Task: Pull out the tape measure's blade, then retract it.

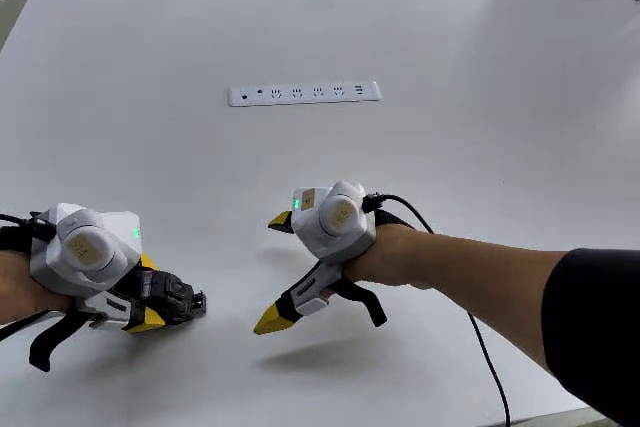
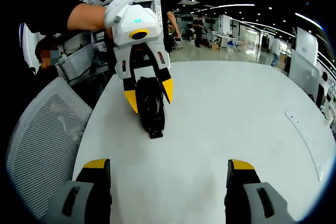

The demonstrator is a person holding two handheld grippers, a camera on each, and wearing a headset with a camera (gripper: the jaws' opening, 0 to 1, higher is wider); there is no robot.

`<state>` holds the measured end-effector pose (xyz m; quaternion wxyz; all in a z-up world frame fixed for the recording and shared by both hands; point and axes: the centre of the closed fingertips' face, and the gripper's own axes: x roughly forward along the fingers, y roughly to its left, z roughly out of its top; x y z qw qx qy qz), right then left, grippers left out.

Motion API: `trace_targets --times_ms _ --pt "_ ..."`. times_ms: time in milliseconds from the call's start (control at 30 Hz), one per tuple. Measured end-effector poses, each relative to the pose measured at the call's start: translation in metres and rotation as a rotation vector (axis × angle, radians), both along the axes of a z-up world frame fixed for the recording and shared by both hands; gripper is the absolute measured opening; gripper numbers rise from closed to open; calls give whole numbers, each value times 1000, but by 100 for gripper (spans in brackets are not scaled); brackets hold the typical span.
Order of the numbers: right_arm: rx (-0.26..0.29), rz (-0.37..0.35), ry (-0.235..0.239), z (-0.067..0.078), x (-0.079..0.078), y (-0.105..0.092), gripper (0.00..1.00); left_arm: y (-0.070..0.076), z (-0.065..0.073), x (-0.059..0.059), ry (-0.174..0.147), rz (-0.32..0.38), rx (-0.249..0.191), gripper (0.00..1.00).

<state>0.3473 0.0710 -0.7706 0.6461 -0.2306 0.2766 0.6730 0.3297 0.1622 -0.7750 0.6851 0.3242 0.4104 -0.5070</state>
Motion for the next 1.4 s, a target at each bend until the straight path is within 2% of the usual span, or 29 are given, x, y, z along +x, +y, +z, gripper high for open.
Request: trace_targets --times_ms 133,200,233,267,300,333,433,600,833,933,1067,1233,1400 --pt "-14 53 -10 -6 -5 14 79 1 -1 2 17 -5 8 33" --pt "-14 65 -9 -7 -7 22 77 2 -1 2 23 -3 7 33" --pt "-14 69 -9 -7 -7 25 75 2 -1 2 20 -7 6 33" --pt "-5 87 -10 -6 -9 30 72 3 -3 6 -13 -17 12 33" --pt "-4 96 -12 -5 -10 32 69 3 -3 7 -24 -9 10 33" --pt "-8 104 -15 -6 -11 35 65 2 -2 5 -9 2 -1 33" --pt "-13 127 -22 -8 -11 43 62 3 -2 5 -31 -1 -9 33" --pt "-33 165 -43 -14 -16 53 53 3 -2 6 -34 1 -10 32" --pt "-47 154 -37 -25 -21 62 36 3 -3 6 -36 1 -17 32" --pt "-41 160 -31 -26 -26 66 32 2 -2 5 -40 0 -17 32" --pt "-46 165 -50 -28 -25 70 25 1 -2 5 -50 5 -27 32" --pt "-54 162 -65 -29 -21 72 17 1 -2 5 -47 7 -27 33" --pt "-74 190 -84 -32 -23 73 15 1 -2 5 -44 7 -32 33"
